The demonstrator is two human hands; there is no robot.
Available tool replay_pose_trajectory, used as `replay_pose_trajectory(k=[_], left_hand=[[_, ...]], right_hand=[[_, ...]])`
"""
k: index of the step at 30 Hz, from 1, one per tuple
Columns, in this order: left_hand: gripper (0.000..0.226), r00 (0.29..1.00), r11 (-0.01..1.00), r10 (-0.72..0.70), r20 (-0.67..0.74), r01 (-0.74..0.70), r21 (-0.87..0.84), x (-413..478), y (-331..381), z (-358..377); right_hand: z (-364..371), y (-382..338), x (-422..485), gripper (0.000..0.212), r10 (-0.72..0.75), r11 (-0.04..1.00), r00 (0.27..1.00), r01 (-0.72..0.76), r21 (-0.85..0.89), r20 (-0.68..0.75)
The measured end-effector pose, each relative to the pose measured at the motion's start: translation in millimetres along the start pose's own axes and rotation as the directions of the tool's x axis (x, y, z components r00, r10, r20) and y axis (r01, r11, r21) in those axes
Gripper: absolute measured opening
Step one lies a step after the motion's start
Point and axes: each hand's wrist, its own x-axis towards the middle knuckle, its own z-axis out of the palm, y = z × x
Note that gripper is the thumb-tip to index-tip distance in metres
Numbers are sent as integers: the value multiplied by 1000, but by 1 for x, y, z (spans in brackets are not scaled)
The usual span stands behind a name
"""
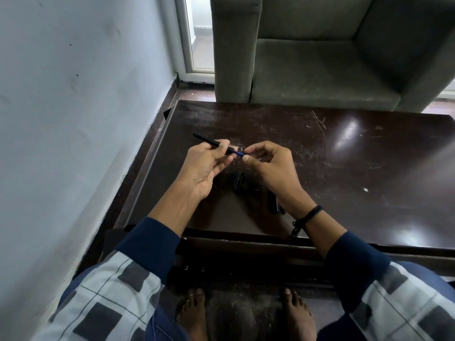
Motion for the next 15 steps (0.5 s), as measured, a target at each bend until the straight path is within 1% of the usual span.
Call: replay_pose_trajectory(k=[4,6,8,10,11,13,15], left_hand=[[10,999,999,25,-24,-25,-30,2,6,-3],[9,998,998,41,-42,-43,-52,5,10,-7],[7,996,994,60,-65,-66,-82,9,15,-12],[5,993,990,73,-92,-83,-114,13,18,-16],[5,992,988,76,-101,-89,-127,14,20,-18],[6,991,986,77,-109,-92,-141,15,20,-20],[6,991,985,75,-108,-90,-145,15,20,-21]], right_hand=[[-8,-4,3,17,83,995,994,-86,51,70],[-13,-2,8,17,128,991,988,-130,21,85],[-18,1,12,16,131,991,990,-129,-36,53],[-21,2,14,16,106,981,994,-101,-166,21],[-22,1,14,16,90,963,995,-78,-257,33],[-21,-3,12,16,52,892,994,-3,-451,96],[-17,-5,8,16,45,791,981,79,-606,187]])
